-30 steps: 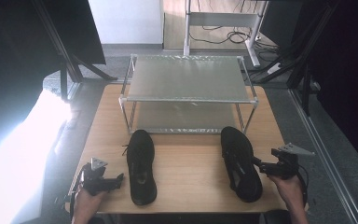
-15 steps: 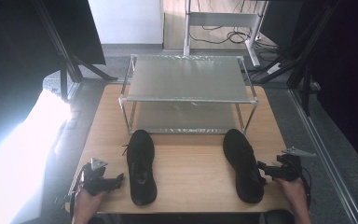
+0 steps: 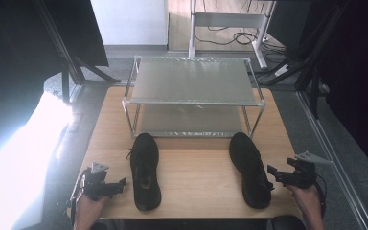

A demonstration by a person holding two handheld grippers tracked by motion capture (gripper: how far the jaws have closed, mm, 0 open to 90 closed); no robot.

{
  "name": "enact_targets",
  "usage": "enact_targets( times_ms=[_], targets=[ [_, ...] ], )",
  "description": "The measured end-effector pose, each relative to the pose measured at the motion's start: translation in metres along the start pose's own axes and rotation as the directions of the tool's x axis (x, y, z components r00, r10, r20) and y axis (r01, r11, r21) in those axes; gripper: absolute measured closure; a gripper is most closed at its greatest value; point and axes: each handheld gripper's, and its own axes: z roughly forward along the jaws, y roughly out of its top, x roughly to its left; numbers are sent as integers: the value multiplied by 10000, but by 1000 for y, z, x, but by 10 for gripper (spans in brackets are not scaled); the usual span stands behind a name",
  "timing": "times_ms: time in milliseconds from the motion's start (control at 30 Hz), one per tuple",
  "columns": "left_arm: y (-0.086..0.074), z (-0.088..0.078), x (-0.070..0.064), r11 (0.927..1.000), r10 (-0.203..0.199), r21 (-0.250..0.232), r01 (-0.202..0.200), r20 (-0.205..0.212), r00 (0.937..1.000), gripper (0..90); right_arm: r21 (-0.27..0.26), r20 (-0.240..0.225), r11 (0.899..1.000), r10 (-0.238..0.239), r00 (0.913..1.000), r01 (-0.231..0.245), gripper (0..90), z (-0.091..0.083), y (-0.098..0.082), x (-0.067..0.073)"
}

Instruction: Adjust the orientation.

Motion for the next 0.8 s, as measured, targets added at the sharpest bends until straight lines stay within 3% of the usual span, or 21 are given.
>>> enact_targets(
  times_ms=[267,500,800],
  targets=[
    [10,-17,-9,9991,-64,-426,59,-110,9999,23,-179,-199,9997,-177,9996,173,14,-14,5,9],
    [18,-36,-15,9937,-640,-914,650,146,9978,0,-104,-560,9999,-80,9984,74,6,-25,12,20],
    [28,-51,-31,9915,-404,-1215,469,556,9976,0,154,-917,9998,-100,9957,115,11,-29,18,35]
  ],
)
